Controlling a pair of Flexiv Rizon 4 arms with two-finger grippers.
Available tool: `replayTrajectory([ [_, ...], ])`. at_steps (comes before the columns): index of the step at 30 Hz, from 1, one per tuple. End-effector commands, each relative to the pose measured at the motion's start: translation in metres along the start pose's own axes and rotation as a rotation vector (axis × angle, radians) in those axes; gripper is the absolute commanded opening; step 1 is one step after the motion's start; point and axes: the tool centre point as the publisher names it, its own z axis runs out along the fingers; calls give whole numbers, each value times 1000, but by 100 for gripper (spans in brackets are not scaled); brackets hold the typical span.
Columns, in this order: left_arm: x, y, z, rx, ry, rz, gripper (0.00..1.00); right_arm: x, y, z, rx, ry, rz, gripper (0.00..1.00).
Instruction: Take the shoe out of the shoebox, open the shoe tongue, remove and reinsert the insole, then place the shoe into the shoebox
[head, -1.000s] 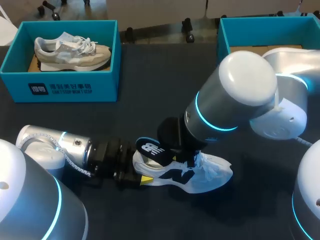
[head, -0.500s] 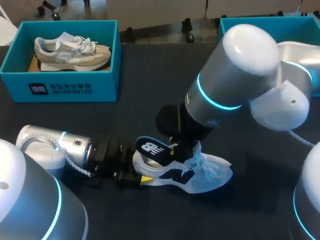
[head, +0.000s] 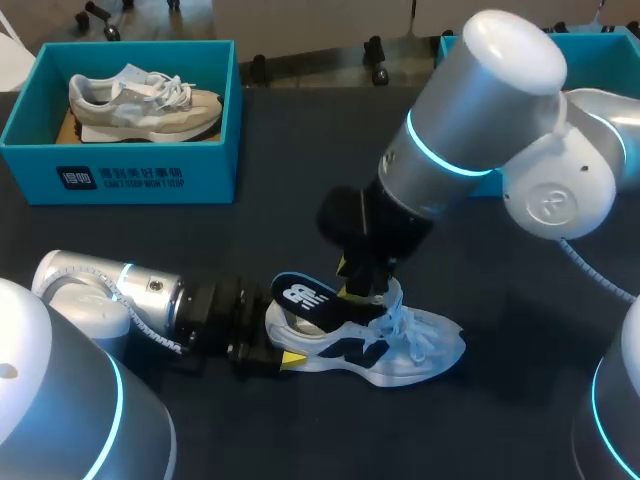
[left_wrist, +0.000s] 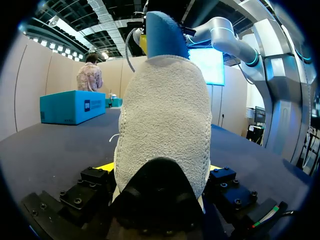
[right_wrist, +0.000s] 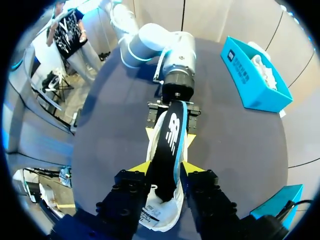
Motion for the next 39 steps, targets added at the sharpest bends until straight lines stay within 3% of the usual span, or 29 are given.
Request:
replayTrajectory([
  [1, 0, 0, -1, -2, 0, 0, 0, -3, 2, 11, -8, 23, -1, 31],
  [5, 0, 0, -1, -2, 0, 0, 0, -2, 1, 15, -17, 34, 4, 27],
  [14, 0, 0, -1, -2, 0, 0, 0, -6, 10, 16, 12, 83, -8, 40],
  [16, 0, 0, -1, -2, 0, 0, 0, -6, 10, 16, 12, 83, -8, 31],
  [21, 0, 0, -1, -2, 0, 0, 0, -6, 10, 16, 12, 83, -8, 25],
  [26, 0, 0, -1, -2, 0, 0, 0, -8, 10, 23, -7, 94, -14, 26],
  [31, 0, 0, -1, -2, 0, 0, 0, -12, 7, 27, -19, 107, -2, 19],
  [32, 0, 0, -1, -2, 0, 0, 0, -13, 6, 28, -21, 109, 1, 17],
  [34, 0, 0, -1, -2, 0, 0, 0, -14, 4, 29, -25, 111, 5, 0],
  [39, 0, 0, -1, -2, 0, 0, 0, -16, 1, 30, -31, 118, 18, 0],
])
